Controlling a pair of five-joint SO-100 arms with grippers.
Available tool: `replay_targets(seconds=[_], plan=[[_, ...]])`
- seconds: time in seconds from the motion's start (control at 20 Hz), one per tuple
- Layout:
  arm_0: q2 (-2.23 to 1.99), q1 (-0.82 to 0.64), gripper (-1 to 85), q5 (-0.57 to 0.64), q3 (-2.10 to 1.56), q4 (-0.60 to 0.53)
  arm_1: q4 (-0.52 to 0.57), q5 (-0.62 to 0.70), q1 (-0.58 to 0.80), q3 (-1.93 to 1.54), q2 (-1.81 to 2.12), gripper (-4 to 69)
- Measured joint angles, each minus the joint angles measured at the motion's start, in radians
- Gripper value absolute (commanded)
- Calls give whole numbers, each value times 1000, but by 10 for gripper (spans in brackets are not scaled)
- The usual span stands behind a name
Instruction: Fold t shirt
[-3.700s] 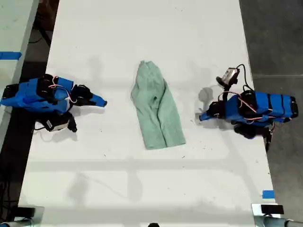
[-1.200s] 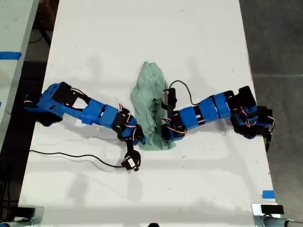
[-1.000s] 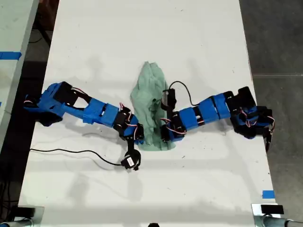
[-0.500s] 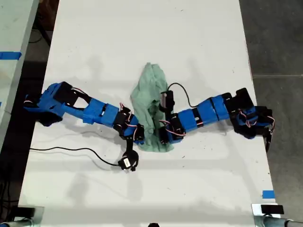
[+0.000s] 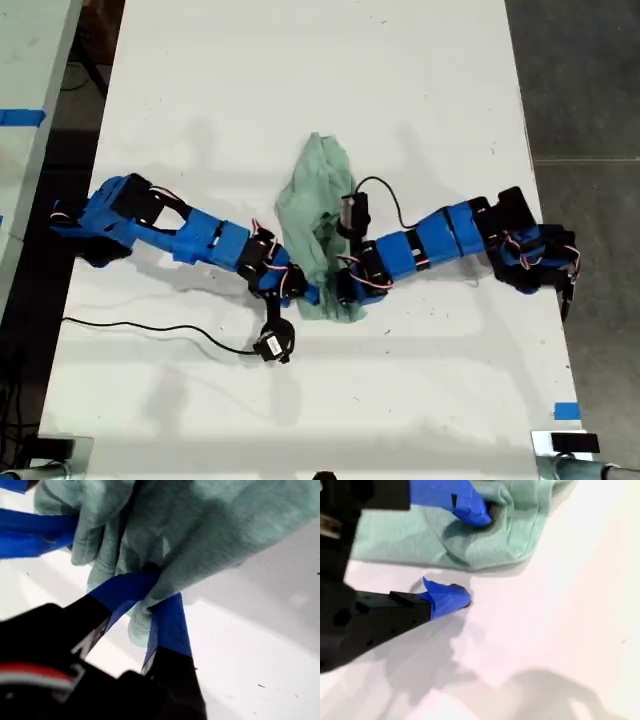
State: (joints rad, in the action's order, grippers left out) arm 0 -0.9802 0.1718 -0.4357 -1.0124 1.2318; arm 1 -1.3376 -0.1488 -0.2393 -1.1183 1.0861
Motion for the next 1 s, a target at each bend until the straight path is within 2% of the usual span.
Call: replay_targets(seconds=[0.15,0.2,0.25,0.3,0.5,0.75,0.85,0.9,1.0], plan=[[-41,32,211,-48,9,23,0,-2,0,0,0,10],[-44,31,213,-48,15,25,0,-2,0,0,0,50],[-44,23,215,-46,20,25,-2,-2,0,12,-9,137],[-44,18,215,-35,20,25,-2,0,-3,25,-14,165],[-44,17,213,-15,20,5,0,0,-15,46,-14,171],[15,15,204,6,29,-14,0,-2,-15,52,-14,147],[54,12,151,14,54,-14,0,0,-15,52,-14,137],[75,12,-1,25,66,-21,0,0,-15,52,-14,117],[104,12,-1,32,83,-54,3,-2,-15,52,-14,-19]])
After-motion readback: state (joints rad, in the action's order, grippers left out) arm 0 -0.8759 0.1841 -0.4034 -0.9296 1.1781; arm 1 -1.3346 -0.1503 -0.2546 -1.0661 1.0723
